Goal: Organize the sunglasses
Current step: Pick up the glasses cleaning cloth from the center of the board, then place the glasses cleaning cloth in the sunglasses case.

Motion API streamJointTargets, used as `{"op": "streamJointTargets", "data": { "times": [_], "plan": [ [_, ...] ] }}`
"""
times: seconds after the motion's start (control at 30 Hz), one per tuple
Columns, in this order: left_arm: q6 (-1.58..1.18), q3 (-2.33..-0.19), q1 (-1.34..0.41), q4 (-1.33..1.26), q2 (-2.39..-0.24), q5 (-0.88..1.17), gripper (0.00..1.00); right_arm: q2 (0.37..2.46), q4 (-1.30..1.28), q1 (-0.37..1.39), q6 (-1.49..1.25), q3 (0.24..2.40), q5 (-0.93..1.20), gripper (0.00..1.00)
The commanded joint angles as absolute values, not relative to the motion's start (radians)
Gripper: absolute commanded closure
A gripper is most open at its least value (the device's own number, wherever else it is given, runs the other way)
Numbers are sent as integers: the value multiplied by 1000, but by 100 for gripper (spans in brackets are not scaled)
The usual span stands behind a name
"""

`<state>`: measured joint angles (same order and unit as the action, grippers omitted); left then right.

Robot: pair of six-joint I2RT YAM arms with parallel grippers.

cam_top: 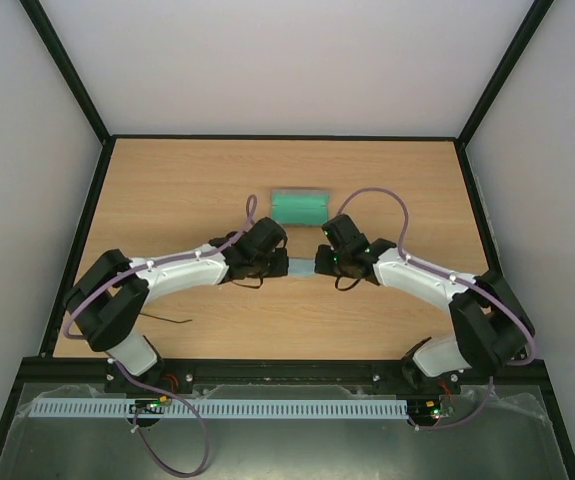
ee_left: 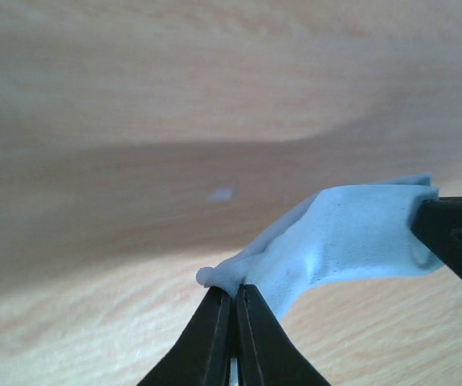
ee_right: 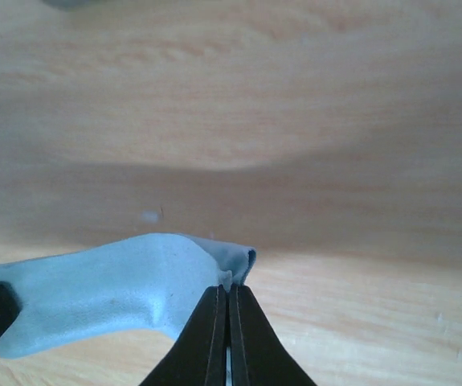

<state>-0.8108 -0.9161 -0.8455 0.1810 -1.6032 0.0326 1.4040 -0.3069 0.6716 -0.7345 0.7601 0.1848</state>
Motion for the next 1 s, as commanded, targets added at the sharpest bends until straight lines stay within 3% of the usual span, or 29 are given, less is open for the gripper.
{"op": "streamJointTargets", "data": {
  "times": [0.0,0.43,0.97],
  "plan": [
    [-747,-1002,-797,229,-1651,33,97,1454,-366,618,-659,864,188,99],
    [-653,-1267,-649,253,-1865,64,97,1748,-409,464,-538,1175,278,99],
    [-597,-1508,-572,279,-2081,55,97,2033,-482,406,-483,1512,293,99]
  ]
}}
